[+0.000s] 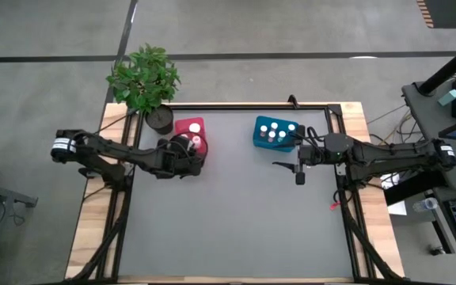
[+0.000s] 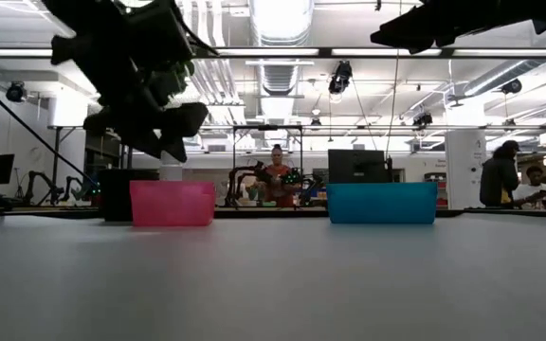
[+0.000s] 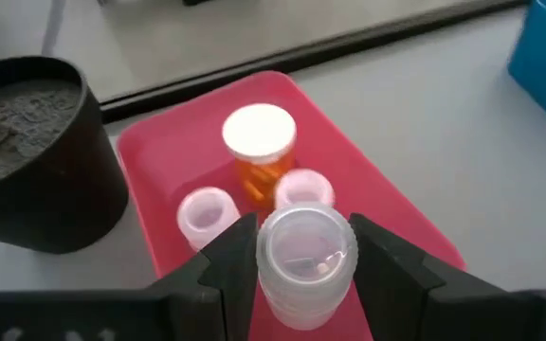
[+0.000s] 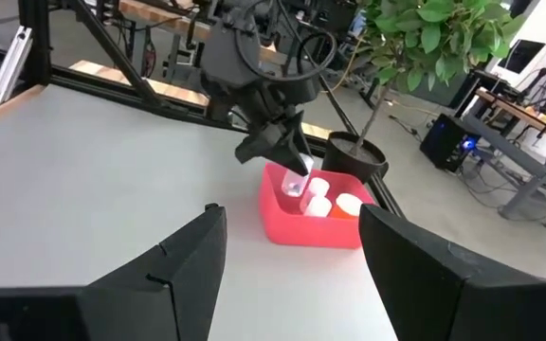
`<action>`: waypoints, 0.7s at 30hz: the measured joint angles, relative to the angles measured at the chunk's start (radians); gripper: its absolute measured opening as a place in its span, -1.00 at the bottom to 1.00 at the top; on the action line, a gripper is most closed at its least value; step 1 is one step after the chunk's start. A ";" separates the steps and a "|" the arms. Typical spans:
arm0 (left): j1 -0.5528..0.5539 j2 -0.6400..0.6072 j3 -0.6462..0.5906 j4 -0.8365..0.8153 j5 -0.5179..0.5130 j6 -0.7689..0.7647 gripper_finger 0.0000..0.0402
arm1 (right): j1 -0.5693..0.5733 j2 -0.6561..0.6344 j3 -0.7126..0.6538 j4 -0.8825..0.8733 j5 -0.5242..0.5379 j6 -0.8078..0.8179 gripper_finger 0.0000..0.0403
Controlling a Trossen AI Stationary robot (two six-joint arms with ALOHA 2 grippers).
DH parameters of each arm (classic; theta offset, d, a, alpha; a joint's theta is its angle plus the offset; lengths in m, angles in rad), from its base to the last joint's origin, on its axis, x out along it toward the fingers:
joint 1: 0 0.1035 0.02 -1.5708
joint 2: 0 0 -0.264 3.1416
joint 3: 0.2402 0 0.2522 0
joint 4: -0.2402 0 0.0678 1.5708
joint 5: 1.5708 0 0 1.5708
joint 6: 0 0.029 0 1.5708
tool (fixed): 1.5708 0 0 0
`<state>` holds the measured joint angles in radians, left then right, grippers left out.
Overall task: Pick and place medicine bottles into bin by pill shape (circle, oval)
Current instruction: Put the transparent capsule bottle into the red bin
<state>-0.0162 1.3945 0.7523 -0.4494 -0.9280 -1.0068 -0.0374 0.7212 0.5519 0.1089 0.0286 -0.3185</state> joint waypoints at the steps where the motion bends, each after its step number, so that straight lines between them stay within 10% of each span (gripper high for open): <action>1: 0.004 0.000 -0.015 0.030 -0.011 0.000 -0.34 | -0.004 0.000 0.000 0.000 0.000 0.000 0.13; 21: 0.030 0.051 -0.126 0.216 -0.041 0.041 -0.34 | -0.029 0.000 0.000 -0.001 0.000 0.011 0.13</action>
<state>0.0140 1.4459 0.6262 -0.2330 -0.9686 -0.9661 -0.0662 0.7216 0.5518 0.1078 0.0287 -0.3074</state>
